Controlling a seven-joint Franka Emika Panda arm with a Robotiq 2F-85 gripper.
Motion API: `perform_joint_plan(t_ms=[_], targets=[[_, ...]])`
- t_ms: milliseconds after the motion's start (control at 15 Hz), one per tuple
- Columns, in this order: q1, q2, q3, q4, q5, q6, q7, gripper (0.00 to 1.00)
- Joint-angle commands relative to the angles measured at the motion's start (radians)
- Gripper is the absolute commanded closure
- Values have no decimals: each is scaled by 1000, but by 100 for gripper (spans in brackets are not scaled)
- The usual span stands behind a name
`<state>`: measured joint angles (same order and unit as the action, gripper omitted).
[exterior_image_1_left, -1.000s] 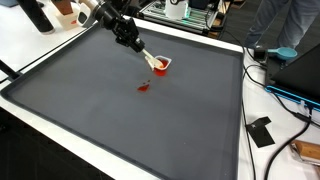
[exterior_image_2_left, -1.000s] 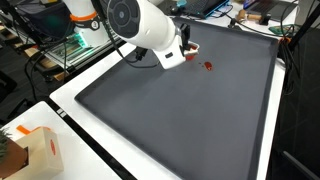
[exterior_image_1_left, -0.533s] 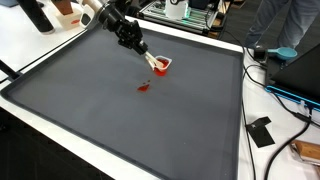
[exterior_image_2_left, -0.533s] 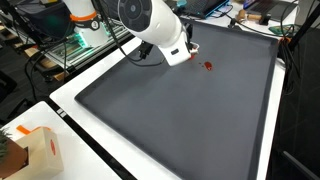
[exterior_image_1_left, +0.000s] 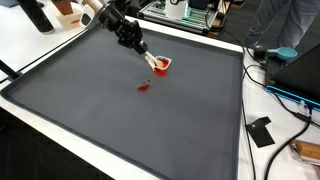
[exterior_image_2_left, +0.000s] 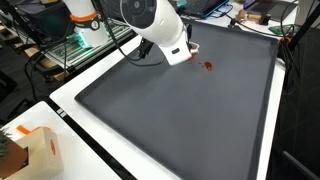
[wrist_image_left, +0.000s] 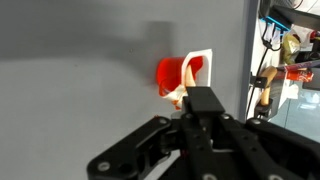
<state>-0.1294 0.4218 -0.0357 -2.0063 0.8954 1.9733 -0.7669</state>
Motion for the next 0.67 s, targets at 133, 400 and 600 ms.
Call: perform_joint_plan(t_ms=[133,400,600], targets=[[-9,9,5,22,-26,-49,62,97],[-16,13,5,37,-17,-98,91,97],[-17,20,1,43,-20,-110,126,97]])
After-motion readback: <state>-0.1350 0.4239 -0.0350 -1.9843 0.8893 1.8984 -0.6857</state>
